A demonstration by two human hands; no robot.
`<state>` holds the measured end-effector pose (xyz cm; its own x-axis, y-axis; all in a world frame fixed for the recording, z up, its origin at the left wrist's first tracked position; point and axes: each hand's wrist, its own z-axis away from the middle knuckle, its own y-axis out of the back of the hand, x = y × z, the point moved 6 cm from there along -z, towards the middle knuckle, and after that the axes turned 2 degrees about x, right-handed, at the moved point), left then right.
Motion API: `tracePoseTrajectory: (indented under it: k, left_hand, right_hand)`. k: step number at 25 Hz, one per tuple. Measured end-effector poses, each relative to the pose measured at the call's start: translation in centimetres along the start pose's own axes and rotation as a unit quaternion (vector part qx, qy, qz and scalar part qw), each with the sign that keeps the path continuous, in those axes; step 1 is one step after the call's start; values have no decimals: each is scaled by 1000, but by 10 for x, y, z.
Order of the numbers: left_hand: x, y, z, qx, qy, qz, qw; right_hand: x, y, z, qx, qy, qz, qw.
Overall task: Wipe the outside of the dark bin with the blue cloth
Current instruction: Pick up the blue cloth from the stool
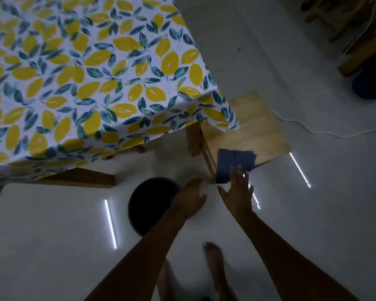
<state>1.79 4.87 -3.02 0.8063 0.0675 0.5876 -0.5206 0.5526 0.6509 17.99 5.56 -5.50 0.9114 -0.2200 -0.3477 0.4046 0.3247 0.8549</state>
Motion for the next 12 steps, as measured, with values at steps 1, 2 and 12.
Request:
tracePoseTrajectory:
  k: [1, 2, 12]
  left_hand:
    - [-4, -7, -11, 2, 3, 9, 1000]
    - [-8, -12, -22, 7, 13, 21, 1000]
    - [-63, -68, -71, 8, 40, 46, 998]
  right_hand:
    - [4, -4, -13, 24, -14, -10, 1000]
    - [9, -6, -22, 45, -35, -20, 998]
    - [25, -57, -53, 218, 59, -77, 971]
